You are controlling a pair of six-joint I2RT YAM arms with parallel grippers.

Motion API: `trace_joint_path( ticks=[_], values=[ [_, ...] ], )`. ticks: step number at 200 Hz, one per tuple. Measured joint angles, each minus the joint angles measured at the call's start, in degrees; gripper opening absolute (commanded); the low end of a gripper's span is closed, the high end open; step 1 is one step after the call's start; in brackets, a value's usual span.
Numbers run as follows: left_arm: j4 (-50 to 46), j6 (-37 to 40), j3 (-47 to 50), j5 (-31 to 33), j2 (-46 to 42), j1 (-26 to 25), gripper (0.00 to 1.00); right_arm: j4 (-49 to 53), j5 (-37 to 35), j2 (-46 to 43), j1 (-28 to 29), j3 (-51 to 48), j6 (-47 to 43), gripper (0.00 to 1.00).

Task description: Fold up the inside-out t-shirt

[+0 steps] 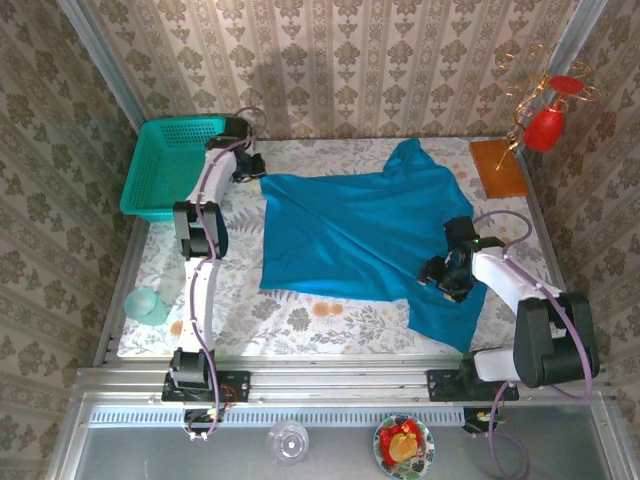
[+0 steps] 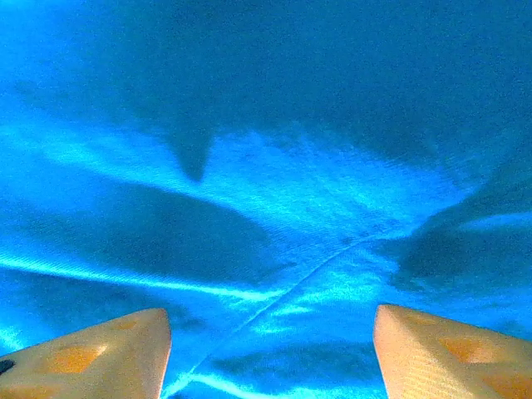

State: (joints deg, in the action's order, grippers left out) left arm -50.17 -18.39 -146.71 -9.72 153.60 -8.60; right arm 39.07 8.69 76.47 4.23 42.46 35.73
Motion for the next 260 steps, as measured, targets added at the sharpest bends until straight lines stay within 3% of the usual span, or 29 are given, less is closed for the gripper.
trace_joint_path(
  ticks=[33,62,85,112,155,203,260],
  values=[
    [-1.0,0.2,0.9,-0.8,-3.6,-1.1,0.29,-0.1,3.6,-2.1,0.0,3.7,-1.6,0.67],
    [-1.9,1.0,7.9,-0.9,-14.3,-3.5,0.30,-0.1,5.6,-2.1,0.0,4.6,-2.6,0.67],
    [-0.4,2.2,22.7,-0.6,-28.0,-6.9,0.29,-0.1,6.9,-1.5,0.0,5.3,-3.0,0.66],
    [3.9,2.7,46.6,-0.6,-44.3,-11.0,0.28,-0.8,8.0,-0.3,0.0,5.5,-3.0,0.66],
    [8.7,1.6,77.6,-3.0,-60.2,-8.6,0.30,-1.7,9.0,0.3,0.2,5.3,-3.0,0.66],
    [14.6,-1.4,95.8,-10.7,-65.7,-7.8,0.34,-1.6,9.4,0.4,0.2,4.2,-3.0,0.66],
    [19.0,-2.8,99.1,-13.6,-65.3,-7.7,0.33,-1.5,9.3,-0.3,0.3,4.0,-3.0,0.66]
  ],
)
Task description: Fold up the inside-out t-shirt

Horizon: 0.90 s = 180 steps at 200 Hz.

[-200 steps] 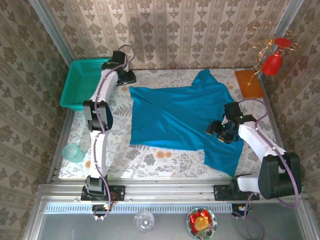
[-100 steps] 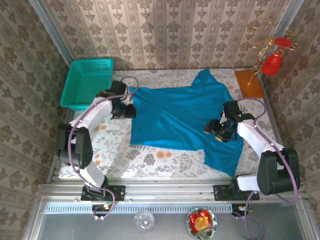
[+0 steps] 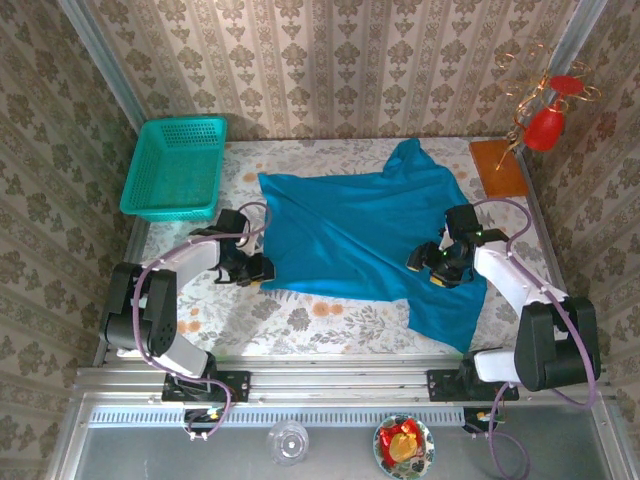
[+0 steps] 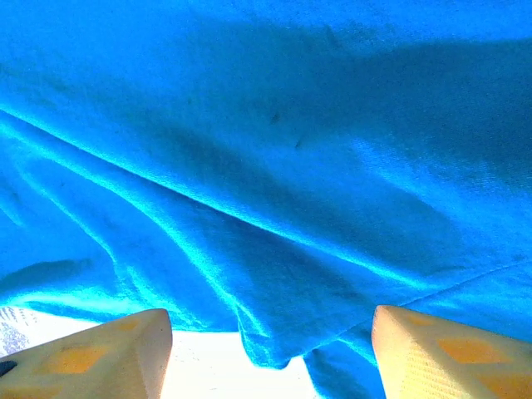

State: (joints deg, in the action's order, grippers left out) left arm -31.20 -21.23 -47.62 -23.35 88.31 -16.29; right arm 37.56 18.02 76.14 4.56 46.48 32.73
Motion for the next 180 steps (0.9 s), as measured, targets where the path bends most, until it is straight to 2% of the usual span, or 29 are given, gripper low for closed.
trace_joint_path(
  ticks=[67,100,116,150,180],
  values=[
    [-0.2,-0.9,2.8,3.8,-0.2,-0.5,0.31,0.4,-1.1,-1.3,0.0,-0.1,0.0,0.66],
    [0.2,-2.4,3.3,4.3,-0.5,-1.0,0.08,0.4,-1.3,-1.3,0.0,-0.1,0.0,0.66],
    [0.0,-2.6,3.6,4.6,-1.5,-1.4,0.01,0.4,-1.8,-1.3,0.0,-0.1,0.1,0.66],
    [-2.4,-4.3,4.0,6.9,-10.4,-1.6,0.00,0.3,-3.3,1.0,-0.2,0.7,0.2,0.67],
    [-4.9,-7.4,6.9,8.4,-19.5,-1.6,0.00,-1.4,-3.4,10.2,-1.6,6.4,0.0,0.68]
  ],
)
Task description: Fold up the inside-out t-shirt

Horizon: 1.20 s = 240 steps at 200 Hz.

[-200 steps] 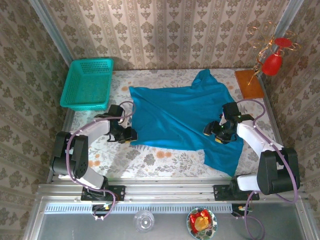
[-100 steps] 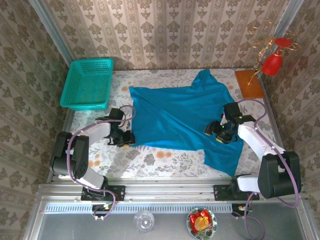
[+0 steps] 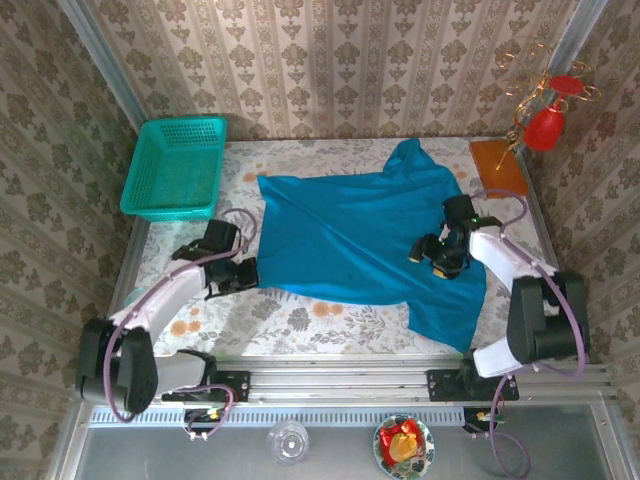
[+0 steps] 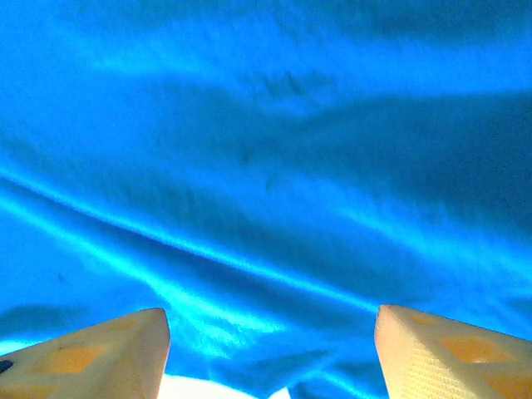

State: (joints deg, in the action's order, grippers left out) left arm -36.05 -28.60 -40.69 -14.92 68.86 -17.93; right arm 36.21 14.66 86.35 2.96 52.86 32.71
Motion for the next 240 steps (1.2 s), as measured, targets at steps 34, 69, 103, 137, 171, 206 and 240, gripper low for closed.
trace_joint_path(
  ticks=[34,69,103,137,171,206,240],
  values=[
    [-2.3,-7.8,7.9,2.1,-10.2,-0.4,0.00,-2.8,0.7,8.0,-2.7,6.1,0.0,0.68],
    [-4.3,-17.0,14.6,5.0,-20.1,-0.4,0.04,-4.8,1.6,10.8,-6.4,8.2,0.3,0.68],
    [-5.9,-20.8,16.2,6.3,-24.0,2.2,0.21,-5.0,2.3,11.1,-8.9,8.3,0.2,0.68],
    [-7.8,-19.1,10.3,7.1,-21.7,4.2,0.29,-5.2,2.4,11.1,-9.6,7.6,0.0,0.68],
    [-5.2,-14.2,1.6,6.0,-13.4,4.5,0.31,-5.5,2.3,10.6,-12.3,2.6,0.5,0.68],
    [0.3,-9.0,-2.2,2.4,-1.8,4.5,0.33,-6.5,1.6,7.4,-17.1,-1.7,3.2,0.68],
    [3.3,-3.0,-11.0,0.8,10.8,4.5,0.32,-6.8,-0.1,3.5,-19.8,-5.5,5.2,0.67]
  ],
)
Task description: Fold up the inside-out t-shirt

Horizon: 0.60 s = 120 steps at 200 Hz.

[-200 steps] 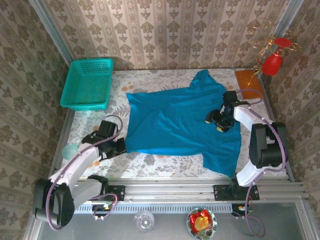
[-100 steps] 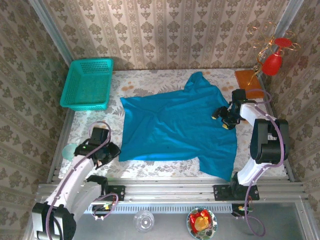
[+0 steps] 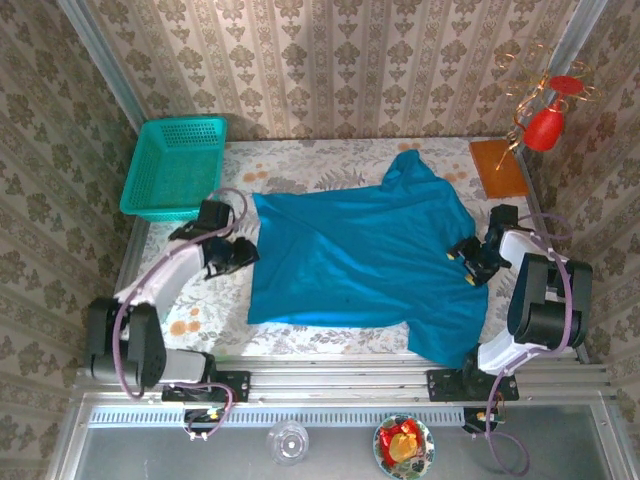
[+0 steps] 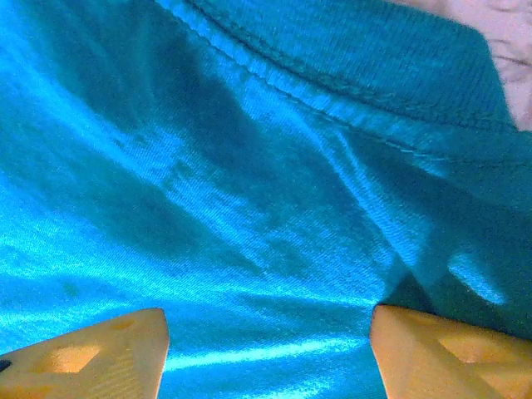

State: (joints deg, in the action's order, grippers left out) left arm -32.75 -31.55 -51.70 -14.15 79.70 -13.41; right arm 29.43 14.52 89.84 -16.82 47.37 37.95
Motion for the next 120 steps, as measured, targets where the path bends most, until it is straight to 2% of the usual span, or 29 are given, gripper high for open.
trace_joint_path(
  ticks=[63,85,120],
  values=[
    [-0.5,10.0,-24.2,1.5,24.7,0.0,0.27,2.1,-2.5,-4.9,-0.1,-0.4,1.1,0.67],
    [-2.9,11.9,-27.9,3.1,29.2,-0.1,0.28,2.4,-2.5,-6.2,-0.1,-0.4,1.1,0.66],
    [-5.6,13.4,-28.6,5.2,31.8,-1.0,0.27,3.0,-2.5,-6.8,-0.1,-0.4,1.1,0.66]
  ],
)
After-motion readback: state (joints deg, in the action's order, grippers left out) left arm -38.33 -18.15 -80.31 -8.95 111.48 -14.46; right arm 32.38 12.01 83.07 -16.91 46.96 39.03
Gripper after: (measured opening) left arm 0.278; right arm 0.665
